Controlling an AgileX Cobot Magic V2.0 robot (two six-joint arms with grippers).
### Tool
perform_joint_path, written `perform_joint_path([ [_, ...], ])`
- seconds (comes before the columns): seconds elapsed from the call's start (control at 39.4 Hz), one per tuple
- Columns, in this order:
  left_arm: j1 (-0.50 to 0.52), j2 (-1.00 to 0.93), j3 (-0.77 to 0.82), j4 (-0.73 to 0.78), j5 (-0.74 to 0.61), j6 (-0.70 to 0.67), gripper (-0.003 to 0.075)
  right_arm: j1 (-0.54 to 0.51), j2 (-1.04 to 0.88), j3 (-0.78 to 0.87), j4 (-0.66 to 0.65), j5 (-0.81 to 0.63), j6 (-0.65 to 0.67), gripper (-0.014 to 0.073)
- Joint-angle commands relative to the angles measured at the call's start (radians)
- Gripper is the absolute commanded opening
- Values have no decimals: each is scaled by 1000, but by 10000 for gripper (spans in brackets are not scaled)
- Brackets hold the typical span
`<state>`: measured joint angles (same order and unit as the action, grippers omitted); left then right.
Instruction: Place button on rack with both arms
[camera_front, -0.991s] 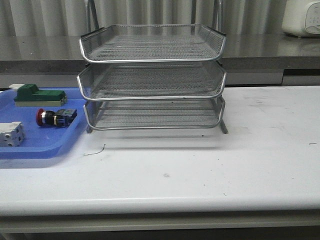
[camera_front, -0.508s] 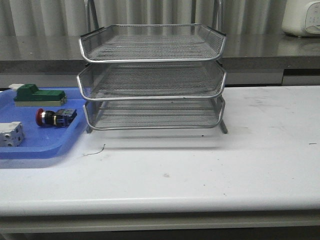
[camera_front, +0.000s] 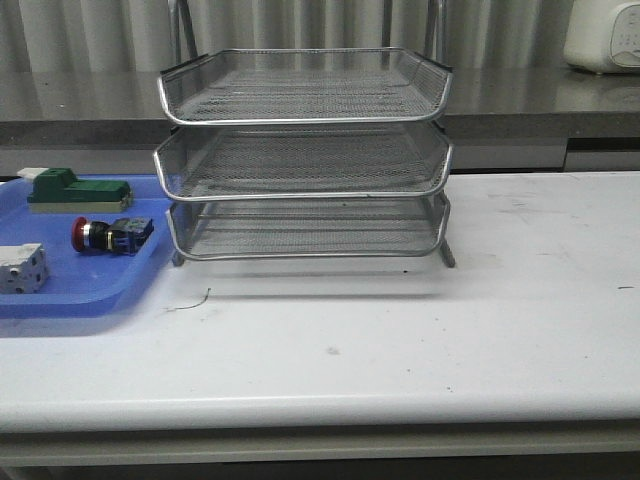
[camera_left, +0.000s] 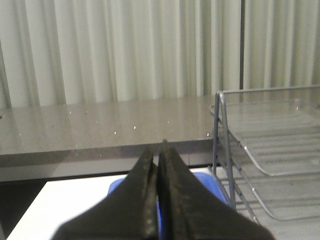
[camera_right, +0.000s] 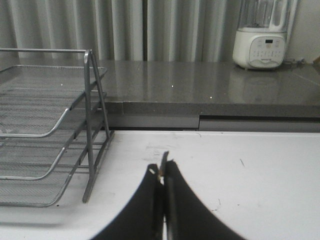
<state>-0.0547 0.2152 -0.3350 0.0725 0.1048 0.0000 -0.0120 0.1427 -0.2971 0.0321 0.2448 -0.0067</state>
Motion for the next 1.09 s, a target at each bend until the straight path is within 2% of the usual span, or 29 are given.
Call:
perform_joint_path([
  [0.0,1,126,-85,25,-22,0,-18,-3,124,-88,-10,-21,-3,-109],
  [0.18,1,267,-123,25,-33,0,-19,-3,259,-126,-10,-22,-3,-109],
  [0.36,1,282,-124,25,-34,0,-18,-3,282,-126,-10,-25,-3,-109],
  [0.43,1,282,-124,25,-34,0,5,-3,282,-126,-10,-26,-3,-81],
  [0.53,1,282,-124,25,-28,0,135,-3,282,-124,-10,-25,-3,62],
  [0.69,1,282,-124,23,-11,0,505,-3,282,-124,-10,-16,-3,425],
  [0.79,1,282,-124,23,-11,0,643,-3,282,-124,-10,-17,-3,580],
  [0.84,1,282,-124,23,-11,0,664,-3,282,-124,-10,-19,-3,603],
  [1.07,1,282,-124,23,-11,0,662,-3,300,-124,-8,-44,-3,603],
])
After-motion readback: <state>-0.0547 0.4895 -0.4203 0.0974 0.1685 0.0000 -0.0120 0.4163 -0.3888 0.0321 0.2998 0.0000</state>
